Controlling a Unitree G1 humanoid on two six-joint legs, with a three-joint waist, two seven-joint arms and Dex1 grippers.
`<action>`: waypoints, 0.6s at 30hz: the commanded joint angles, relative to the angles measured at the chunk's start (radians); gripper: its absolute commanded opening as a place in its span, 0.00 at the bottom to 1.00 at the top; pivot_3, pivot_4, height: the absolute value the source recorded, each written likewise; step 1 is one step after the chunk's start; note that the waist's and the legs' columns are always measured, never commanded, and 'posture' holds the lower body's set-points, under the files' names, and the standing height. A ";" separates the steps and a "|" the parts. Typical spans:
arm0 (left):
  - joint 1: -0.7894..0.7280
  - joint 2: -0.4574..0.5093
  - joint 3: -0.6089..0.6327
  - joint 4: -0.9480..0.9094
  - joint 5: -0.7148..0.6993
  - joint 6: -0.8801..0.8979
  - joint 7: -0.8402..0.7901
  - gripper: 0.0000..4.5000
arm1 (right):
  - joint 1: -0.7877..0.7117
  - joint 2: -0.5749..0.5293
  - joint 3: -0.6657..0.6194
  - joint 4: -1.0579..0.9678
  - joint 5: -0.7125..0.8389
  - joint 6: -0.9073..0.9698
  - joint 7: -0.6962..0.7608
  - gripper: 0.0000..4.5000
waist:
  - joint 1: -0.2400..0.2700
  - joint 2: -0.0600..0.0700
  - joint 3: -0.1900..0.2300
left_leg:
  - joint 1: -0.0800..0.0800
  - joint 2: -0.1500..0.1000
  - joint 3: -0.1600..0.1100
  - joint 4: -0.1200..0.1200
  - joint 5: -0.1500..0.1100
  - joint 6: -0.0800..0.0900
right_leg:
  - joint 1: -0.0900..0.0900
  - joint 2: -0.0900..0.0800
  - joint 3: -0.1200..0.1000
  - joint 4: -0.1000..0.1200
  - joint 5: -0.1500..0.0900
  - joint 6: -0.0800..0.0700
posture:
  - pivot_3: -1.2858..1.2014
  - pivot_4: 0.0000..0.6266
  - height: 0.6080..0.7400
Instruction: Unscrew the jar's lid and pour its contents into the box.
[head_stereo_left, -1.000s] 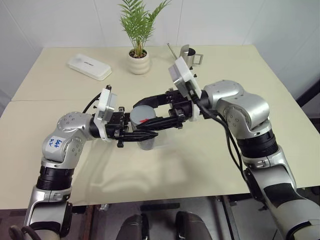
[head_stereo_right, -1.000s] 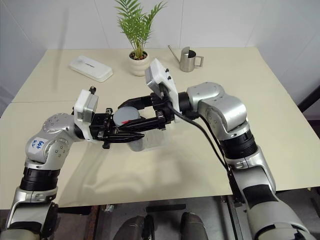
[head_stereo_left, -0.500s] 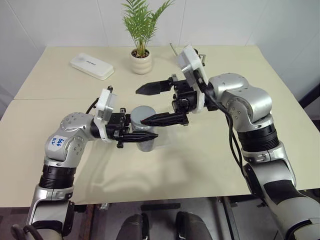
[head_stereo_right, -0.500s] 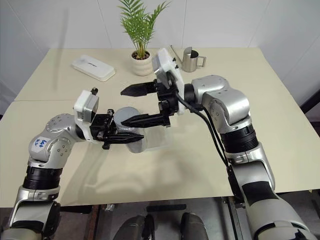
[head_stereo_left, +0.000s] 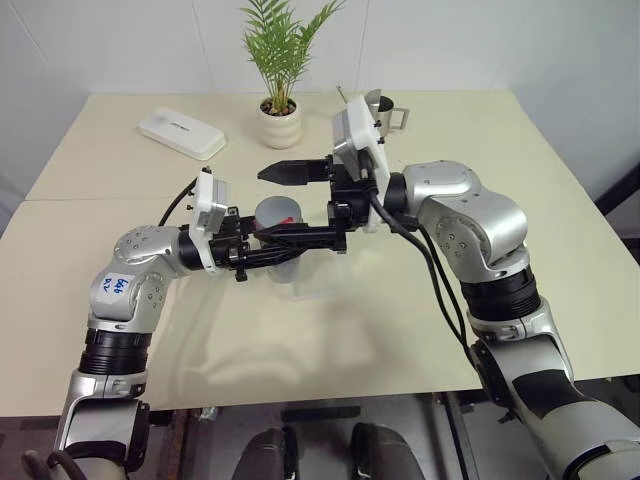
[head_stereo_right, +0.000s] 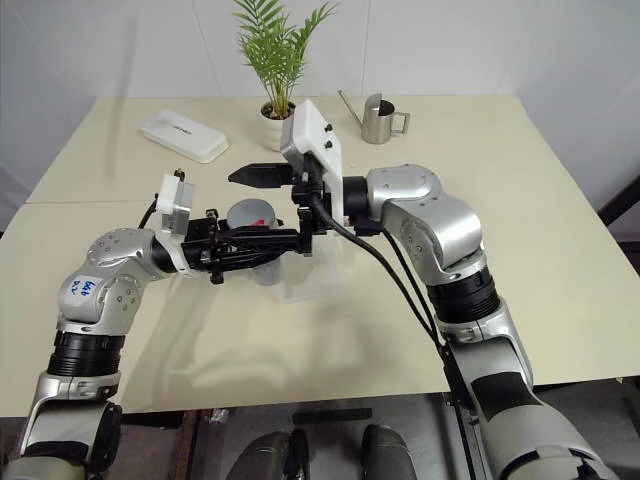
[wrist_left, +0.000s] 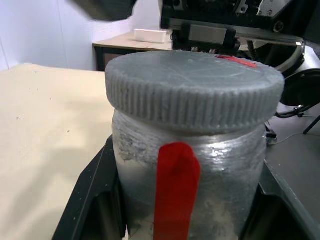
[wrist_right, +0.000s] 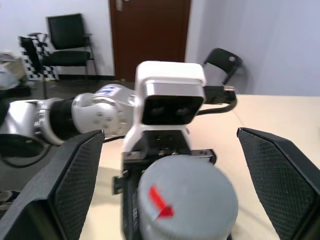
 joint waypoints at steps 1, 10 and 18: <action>-0.014 -0.007 0.001 -0.047 -0.003 -0.015 0.011 0.45 | -0.028 0.014 0.000 0.035 -0.034 -0.035 -0.023 0.99 | 0.001 0.000 0.000 | 0.000 0.000 0.000 0.000 0.000 0.000 | 0.000 0.000 0.000 0.000 0.000 0.000 | 0.52 0.24 1.00; -0.007 -0.006 0.010 -0.076 -0.022 -0.006 0.020 0.45 | -0.040 0.014 -0.016 0.118 -0.063 -0.076 0.001 0.99 | 0.000 0.000 0.000 | 0.000 0.000 -0.001 0.000 0.000 0.000 | 0.000 0.000 0.000 0.002 0.000 0.000 | 0.52 0.24 1.00; 0.006 -0.008 0.019 -0.085 -0.039 -0.012 0.006 0.45 | -0.039 -0.058 -0.047 0.172 -0.074 -0.109 0.047 0.99 | 0.000 0.000 0.000 | 0.000 0.000 -0.001 0.000 0.000 0.000 | 0.000 0.000 0.000 0.002 0.000 0.000 | 0.52 0.24 1.00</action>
